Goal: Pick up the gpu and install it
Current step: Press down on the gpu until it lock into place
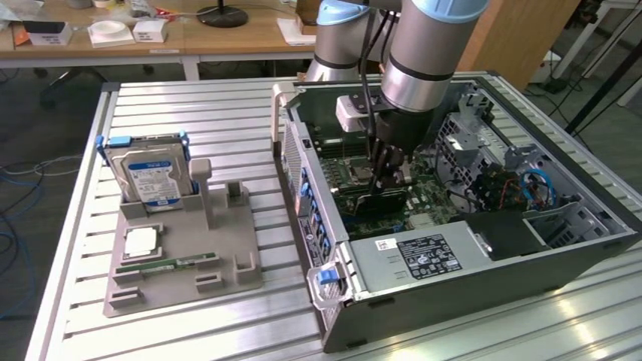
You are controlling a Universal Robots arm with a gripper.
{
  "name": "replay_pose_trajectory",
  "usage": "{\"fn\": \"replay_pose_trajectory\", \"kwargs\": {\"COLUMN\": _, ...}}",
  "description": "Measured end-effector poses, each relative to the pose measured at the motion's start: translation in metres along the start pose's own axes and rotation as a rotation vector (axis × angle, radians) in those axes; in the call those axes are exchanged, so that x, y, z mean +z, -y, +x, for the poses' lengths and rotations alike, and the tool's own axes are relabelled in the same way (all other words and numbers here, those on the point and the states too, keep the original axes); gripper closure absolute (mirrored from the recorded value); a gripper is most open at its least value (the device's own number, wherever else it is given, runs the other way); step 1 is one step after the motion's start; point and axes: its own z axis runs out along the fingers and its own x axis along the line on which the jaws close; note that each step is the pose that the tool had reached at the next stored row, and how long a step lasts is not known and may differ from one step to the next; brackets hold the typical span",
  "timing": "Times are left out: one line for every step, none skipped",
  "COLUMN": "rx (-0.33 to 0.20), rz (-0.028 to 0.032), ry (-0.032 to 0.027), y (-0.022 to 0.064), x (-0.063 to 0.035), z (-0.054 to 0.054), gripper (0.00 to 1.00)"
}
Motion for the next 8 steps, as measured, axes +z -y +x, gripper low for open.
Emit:
{"fn": "replay_pose_trajectory", "kwargs": {"rx": 0.000, "rz": 0.0000, "ry": 0.0000, "y": 0.0000, "x": 0.0000, "z": 0.000, "gripper": 0.89}}
{"fn": "replay_pose_trajectory", "kwargs": {"rx": 0.000, "rz": 0.0000, "ry": 0.0000, "y": 0.0000, "x": 0.0000, "z": 0.000, "gripper": 0.89}}
{"fn": "replay_pose_trajectory", "kwargs": {"rx": 0.000, "rz": 0.0000, "ry": -0.0001, "y": -0.0006, "x": 0.0000, "z": 0.000, "gripper": 0.89}}
{"fn": "replay_pose_trajectory", "kwargs": {"rx": 0.000, "rz": 0.0002, "ry": -0.0002, "y": -0.0017, "x": -0.0002, "z": 0.000, "gripper": 0.89}}
{"fn": "replay_pose_trajectory", "kwargs": {"rx": 0.000, "rz": 0.0001, "ry": -0.0003, "y": -0.0020, "x": -0.0021, "z": 0.000, "gripper": 0.89}}
{"fn": "replay_pose_trajectory", "kwargs": {"rx": 0.000, "rz": 0.0002, "ry": 0.0000, "y": -0.0026, "x": -0.0058, "z": 0.000, "gripper": 0.89}}
{"fn": "replay_pose_trajectory", "kwargs": {"rx": 0.000, "rz": 0.0003, "ry": -0.0001, "y": -0.0034, "x": -0.0101, "z": 0.000, "gripper": 0.89}}
{"fn": "replay_pose_trajectory", "kwargs": {"rx": 0.000, "rz": 0.0003, "ry": 0.0000, "y": -0.0040, "x": -0.0146, "z": 0.000, "gripper": 0.89}}
